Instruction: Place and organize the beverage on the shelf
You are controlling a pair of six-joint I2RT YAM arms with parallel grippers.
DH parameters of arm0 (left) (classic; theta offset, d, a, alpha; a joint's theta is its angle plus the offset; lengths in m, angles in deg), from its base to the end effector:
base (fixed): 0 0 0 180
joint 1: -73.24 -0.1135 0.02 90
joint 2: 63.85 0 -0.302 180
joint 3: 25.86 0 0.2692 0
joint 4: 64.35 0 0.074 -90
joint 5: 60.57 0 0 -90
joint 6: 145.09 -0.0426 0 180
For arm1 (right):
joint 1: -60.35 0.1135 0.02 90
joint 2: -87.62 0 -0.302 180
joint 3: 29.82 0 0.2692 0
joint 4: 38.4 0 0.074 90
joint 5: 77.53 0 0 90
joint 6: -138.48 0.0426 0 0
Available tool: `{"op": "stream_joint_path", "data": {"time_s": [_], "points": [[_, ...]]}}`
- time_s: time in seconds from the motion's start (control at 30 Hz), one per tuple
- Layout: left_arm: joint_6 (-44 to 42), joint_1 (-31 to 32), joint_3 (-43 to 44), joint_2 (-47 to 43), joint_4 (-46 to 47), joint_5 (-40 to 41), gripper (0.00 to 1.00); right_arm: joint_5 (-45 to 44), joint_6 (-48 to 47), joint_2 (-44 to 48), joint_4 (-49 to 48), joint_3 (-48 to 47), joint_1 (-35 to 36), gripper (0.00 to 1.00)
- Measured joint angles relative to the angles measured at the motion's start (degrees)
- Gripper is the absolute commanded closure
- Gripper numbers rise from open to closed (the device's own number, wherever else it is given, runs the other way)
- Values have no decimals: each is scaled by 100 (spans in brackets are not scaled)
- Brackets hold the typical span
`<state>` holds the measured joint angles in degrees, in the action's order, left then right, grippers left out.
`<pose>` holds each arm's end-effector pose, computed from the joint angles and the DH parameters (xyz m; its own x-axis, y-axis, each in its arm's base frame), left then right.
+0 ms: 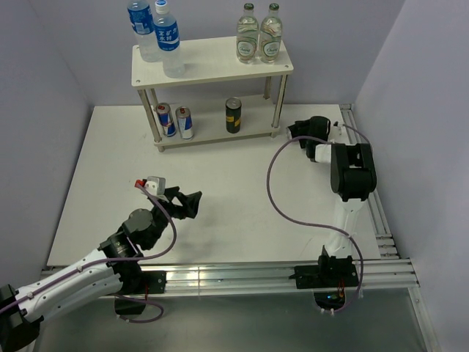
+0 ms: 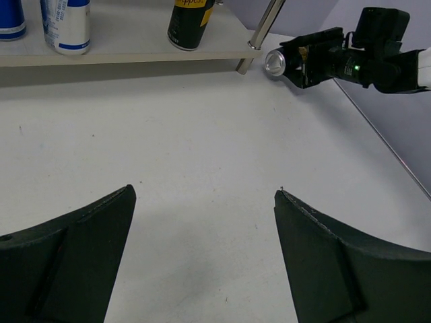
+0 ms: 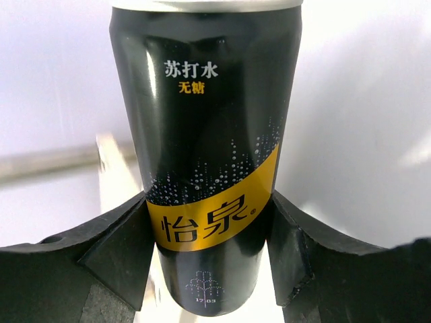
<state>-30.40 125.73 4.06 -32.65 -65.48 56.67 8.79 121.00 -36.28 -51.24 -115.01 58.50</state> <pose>0.1023 -0.1012 0.2592 -0.2015 -0.3474 -0.9158 0.3771 0.8354 -0.3999 0.5030 -0.0190 0.1450 -0.0452 0.9538 -0.2970 0.4430 0.2856 0.8498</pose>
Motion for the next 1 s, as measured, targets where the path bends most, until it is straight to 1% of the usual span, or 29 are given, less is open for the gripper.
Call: {"op": "stream_joint_path", "data": {"time_s": [0.1,0.2,0.23,0.37,0.5,0.6,0.7,1.0], "points": [[0,0,0,0,0,4,10,-245,-514,649,76,546,256,100],[2,0,0,13,-2,13,10,-551,-1029,1272,170,892,570,100],[2,0,0,11,-4,22,10,-732,-1303,1646,195,1051,778,100],[2,2,-9,-105,-4,96,10,-1266,-2048,2594,240,1436,1298,100],[4,2,-76,-306,-2,144,10,-1784,-2776,3265,236,1676,1716,100],[4,4,-101,-374,-2,190,10,-1961,-3438,3375,59,1705,1998,100],[4,7,-118,-411,0,243,10,-1805,-4157,3241,-229,1700,2201,100],[2,4,-197,-420,9,350,11,-1486,-5882,2328,-437,1106,2524,100]]}}
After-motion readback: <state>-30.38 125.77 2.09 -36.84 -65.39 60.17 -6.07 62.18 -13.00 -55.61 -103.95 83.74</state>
